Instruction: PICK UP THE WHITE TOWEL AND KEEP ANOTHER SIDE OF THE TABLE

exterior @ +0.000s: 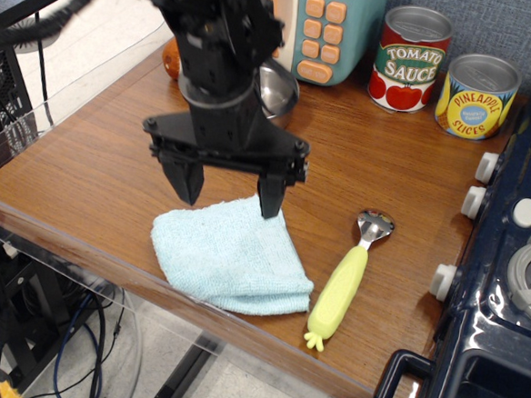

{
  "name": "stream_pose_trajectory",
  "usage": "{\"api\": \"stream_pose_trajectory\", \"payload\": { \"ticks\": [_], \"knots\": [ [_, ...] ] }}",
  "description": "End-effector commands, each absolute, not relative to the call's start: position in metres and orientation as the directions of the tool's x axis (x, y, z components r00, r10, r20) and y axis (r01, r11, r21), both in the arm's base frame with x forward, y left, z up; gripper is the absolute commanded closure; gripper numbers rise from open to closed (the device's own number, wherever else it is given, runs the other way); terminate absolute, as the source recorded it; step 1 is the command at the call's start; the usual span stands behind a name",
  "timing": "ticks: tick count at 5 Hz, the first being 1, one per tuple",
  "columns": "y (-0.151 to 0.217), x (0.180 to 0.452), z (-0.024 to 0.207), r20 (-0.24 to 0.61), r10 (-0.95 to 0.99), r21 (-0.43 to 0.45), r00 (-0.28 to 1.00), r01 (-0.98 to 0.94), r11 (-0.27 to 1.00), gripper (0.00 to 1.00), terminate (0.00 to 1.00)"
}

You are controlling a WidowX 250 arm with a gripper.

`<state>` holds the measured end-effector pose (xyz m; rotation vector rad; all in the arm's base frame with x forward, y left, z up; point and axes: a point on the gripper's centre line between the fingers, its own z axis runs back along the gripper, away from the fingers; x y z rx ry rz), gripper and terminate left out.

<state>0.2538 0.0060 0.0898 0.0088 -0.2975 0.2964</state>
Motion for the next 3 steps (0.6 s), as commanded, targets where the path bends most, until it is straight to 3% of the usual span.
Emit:
{"api": "stream_pose_trajectory", "payload": {
  "ticks": [1, 2, 3],
  "knots": [
    [0.0049, 0.2542, 0.1062, 0.321, 0.254, -0.041, 0.913, -0.254, 0.966, 0.00, 0.00],
    [0.0049, 0.2542, 0.1062, 0.321, 0.254, -0.041, 0.913, -0.254, 0.966, 0.00, 0.00],
    [0.0049, 0.2542, 0.1062, 0.321, 0.254, -0.041, 0.913, -0.254, 0.966, 0.00, 1.00]
  ]
}}
